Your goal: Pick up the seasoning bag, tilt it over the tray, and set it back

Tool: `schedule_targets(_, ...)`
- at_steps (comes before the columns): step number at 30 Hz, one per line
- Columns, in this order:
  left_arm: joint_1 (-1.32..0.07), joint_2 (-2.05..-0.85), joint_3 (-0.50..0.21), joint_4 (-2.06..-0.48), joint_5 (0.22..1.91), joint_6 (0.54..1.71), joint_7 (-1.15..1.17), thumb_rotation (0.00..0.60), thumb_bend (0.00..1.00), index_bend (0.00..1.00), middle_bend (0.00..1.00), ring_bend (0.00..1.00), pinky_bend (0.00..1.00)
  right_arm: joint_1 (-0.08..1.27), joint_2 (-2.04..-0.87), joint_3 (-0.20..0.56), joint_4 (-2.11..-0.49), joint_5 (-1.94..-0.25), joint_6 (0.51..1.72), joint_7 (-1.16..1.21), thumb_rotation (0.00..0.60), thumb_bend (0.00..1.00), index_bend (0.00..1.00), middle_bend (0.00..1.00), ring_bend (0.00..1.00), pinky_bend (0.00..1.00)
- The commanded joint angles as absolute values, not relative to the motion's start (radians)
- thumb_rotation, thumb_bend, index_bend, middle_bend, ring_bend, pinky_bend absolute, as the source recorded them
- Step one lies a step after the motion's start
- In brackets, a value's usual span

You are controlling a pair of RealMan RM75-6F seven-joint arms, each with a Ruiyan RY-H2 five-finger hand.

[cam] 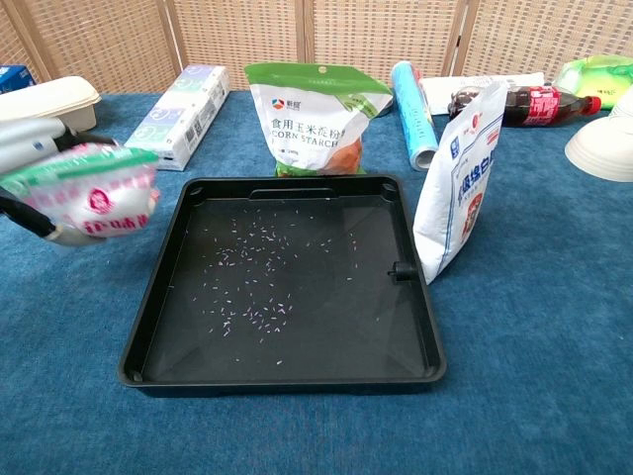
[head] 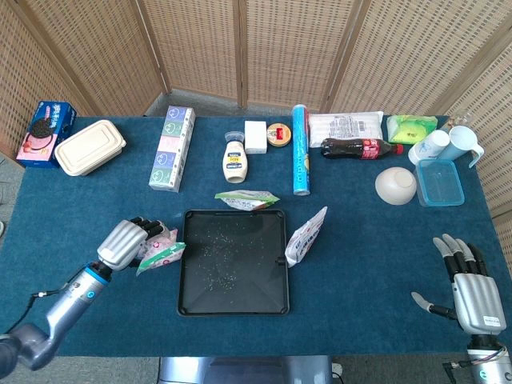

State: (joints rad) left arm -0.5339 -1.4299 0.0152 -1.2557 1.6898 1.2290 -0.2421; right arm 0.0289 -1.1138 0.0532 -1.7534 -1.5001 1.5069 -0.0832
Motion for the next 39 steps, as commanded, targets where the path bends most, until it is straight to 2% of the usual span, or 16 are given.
schedule_targets(1,-0.582,-1.3,0.035,-1.4,1.705,1.158,-0.253,0.6,0.41,0.75,0.56,0.5,0.43,0.029,-1.116,0.052,-1.754,-1.5,1.505,-0.088,0.461,0.0,0.0,0.0,0.04,0.02)
schedule_targets(8,-0.65,-1.159,0.009,-1.577,1.663,1.029,-0.084,0.6,0.43,0.77,0.58,0.51,0.44,0.031,-1.123,0.051,-1.753,-1.496,1.5,-0.103,0.467,0.0,0.0,0.01,0.04,0.02)
schedule_targets(11,-0.712,-1.103,-0.004,-1.668,1.608,0.887,0.056,0.6,0.44,0.77,0.58,0.51,0.44,0.034,-1.126,0.051,-1.752,-1.49,1.494,-0.112,0.465,0.0,0.0,0.01,0.04,0.02)
schedule_targets(13,-0.73,-1.085,-0.015,-1.709,1.562,0.838,0.107,0.6,0.45,0.77,0.58,0.51,0.44,0.034,-1.126,0.053,-1.752,-1.489,1.494,-0.114,0.463,0.0,0.0,0.01,0.04,0.02)
schedule_targets(17,-0.759,-1.068,-0.034,-1.768,1.479,0.773,0.201,0.6,0.46,0.77,0.58,0.51,0.44,0.034,-1.125,0.055,-1.752,-1.485,1.495,-0.11,0.462,0.0,0.0,0.01,0.04,0.02)
schedule_targets(26,-0.812,-1.059,-0.056,-1.847,1.326,0.708,0.371,0.6,0.48,0.77,0.58,0.51,0.44,0.033,-1.12,0.057,-1.751,-1.481,1.497,-0.101,0.466,0.0,0.0,0.01,0.04,0.02)
schedule_targets(28,-0.832,-1.048,-0.06,-1.871,1.26,0.689,0.419,0.6,0.49,0.77,0.58,0.51,0.44,0.033,-1.121,0.057,-1.751,-1.48,1.495,-0.102,0.468,0.0,0.0,0.01,0.04,0.02)
schedule_targets(29,-0.869,-1.026,-0.065,-1.895,1.167,0.64,0.452,0.6,0.49,0.77,0.58,0.51,0.44,0.034,-1.123,0.055,-1.75,-1.482,1.494,-0.107,0.464,0.0,0.0,0.01,0.04,0.02)
schedule_targets(31,-0.92,-1.006,-0.063,-1.918,1.07,0.63,0.534,0.6,0.5,0.77,0.58,0.51,0.44,0.034,-1.125,0.054,-1.751,-1.484,1.494,-0.112,0.462,0.0,0.0,0.01,0.04,0.02)
schedule_targets(36,-1.032,-0.985,-0.01,-1.998,0.812,0.683,0.722,0.6,0.52,0.77,0.58,0.51,0.44,0.035,-1.128,0.056,-1.749,-1.479,1.494,-0.117,0.465,0.0,0.0,0.01,0.04,0.02)
schedule_targets(39,-1.118,-0.983,0.053,-2.05,0.641,0.747,0.85,0.6,0.52,0.77,0.58,0.51,0.44,0.035,-1.127,0.058,-1.748,-1.477,1.495,-0.114,0.464,0.0,0.0,0.01,0.04,0.02)
